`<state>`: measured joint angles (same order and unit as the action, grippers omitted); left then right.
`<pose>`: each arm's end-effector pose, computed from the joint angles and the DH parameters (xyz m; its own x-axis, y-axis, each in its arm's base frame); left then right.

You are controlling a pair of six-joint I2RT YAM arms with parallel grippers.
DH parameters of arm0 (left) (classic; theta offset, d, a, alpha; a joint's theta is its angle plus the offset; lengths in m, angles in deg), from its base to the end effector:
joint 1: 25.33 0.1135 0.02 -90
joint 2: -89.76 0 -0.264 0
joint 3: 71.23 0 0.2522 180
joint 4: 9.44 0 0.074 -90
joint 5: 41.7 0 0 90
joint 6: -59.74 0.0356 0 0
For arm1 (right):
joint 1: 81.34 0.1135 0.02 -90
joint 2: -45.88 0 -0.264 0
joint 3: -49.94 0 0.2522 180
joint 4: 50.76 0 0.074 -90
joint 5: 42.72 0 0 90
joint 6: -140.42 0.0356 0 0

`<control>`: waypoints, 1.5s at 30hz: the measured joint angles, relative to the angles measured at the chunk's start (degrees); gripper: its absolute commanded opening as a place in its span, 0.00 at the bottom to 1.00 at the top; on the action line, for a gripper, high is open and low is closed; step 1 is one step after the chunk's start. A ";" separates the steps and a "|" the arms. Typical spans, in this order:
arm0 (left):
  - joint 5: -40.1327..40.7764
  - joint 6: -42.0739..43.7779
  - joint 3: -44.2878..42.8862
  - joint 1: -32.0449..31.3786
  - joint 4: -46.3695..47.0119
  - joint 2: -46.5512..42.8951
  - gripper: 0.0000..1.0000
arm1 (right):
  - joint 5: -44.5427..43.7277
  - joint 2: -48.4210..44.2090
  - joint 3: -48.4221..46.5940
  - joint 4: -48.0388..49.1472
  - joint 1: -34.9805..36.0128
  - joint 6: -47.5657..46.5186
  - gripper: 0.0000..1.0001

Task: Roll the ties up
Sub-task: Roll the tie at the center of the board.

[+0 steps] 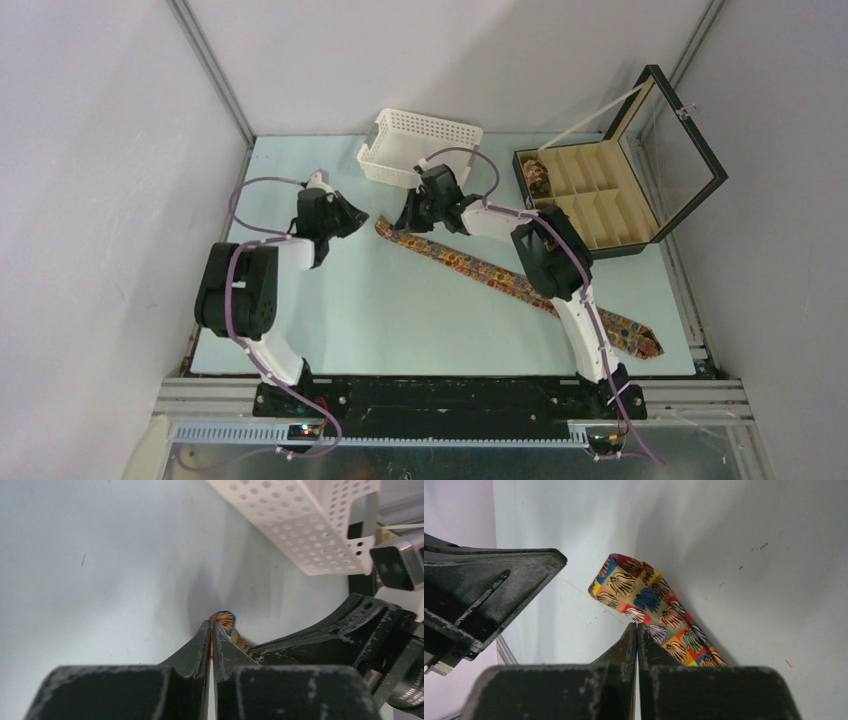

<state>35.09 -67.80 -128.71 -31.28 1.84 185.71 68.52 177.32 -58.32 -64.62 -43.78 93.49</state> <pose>0.3388 -0.0435 0.1695 -0.5450 -0.5396 -0.6417 -0.0366 0.7799 -0.6248 0.3981 0.3224 0.1476 -0.8934 0.1159 -0.4341 -0.2564 0.6617 0.7045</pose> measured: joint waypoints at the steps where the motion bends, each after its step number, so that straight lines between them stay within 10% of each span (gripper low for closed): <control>1: 0.02 0.00 0.00 -0.02 -0.24 0.66 0.07 | -0.04 0.28 0.00 -0.26 0.00 0.00 0.00; 45: -3.41 2.62 -3.98 -6.69 -0.46 7.85 0.02 | -0.48 5.35 -4.24 -2.49 0.15 1.31 0.00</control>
<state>31.68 -65.18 -132.69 -37.97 1.38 193.55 68.04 182.68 -62.56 -67.11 -43.63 94.80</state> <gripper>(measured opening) 0.022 0.007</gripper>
